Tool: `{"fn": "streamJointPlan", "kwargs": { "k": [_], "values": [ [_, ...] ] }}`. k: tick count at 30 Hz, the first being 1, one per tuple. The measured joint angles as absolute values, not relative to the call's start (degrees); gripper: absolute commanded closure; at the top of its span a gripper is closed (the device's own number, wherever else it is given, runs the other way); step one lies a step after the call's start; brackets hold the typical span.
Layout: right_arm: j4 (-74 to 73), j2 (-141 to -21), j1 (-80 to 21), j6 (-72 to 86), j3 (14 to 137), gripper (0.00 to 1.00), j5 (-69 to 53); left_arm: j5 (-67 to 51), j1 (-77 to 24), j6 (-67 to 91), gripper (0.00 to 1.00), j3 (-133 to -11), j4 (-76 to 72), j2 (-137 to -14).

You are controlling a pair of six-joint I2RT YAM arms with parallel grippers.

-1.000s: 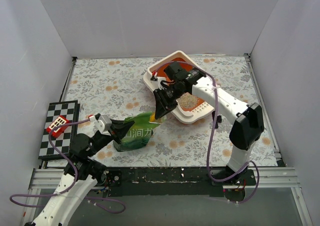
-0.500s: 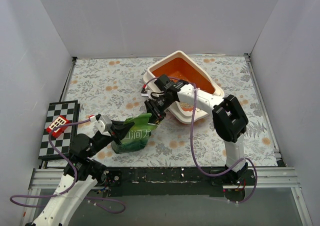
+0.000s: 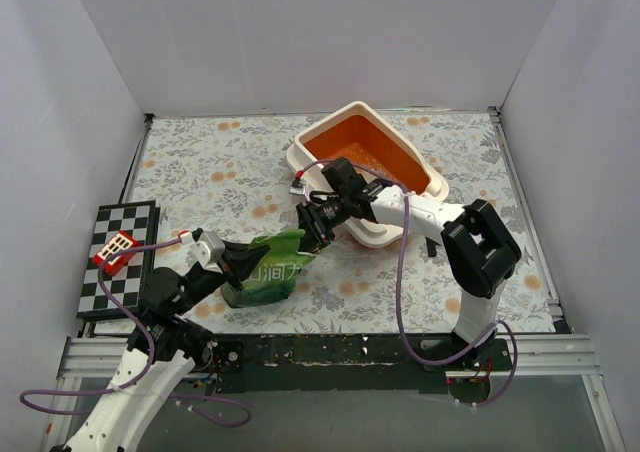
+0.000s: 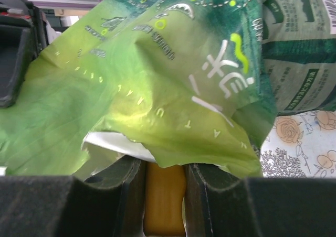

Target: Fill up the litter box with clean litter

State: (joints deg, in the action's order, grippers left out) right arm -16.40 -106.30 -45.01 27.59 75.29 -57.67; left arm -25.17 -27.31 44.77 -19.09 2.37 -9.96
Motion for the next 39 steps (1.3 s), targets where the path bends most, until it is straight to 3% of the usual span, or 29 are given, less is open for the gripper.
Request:
{"fn": "streamJointPlan", "kwargs": {
  "k": [16, 29, 39],
  "values": [
    [-1.21, -90.78, -36.49, 38.48, 59.68, 0.99, -63.20, -25.56, -27.29, 44.77, 1.00, -19.09, 1.26, -11.22],
    [1.02, -80.14, -23.68, 40.42, 48.51, 0.99, -66.17, -26.35, -27.29, 44.80, 1.00, -19.09, 0.80, -12.78],
    [0.14, -72.75, -19.55, 40.34, 43.57, 0.99, -67.07, -26.61, -27.29, 44.82, 1.00, -19.09, 0.36, -12.84]
  ]
}}
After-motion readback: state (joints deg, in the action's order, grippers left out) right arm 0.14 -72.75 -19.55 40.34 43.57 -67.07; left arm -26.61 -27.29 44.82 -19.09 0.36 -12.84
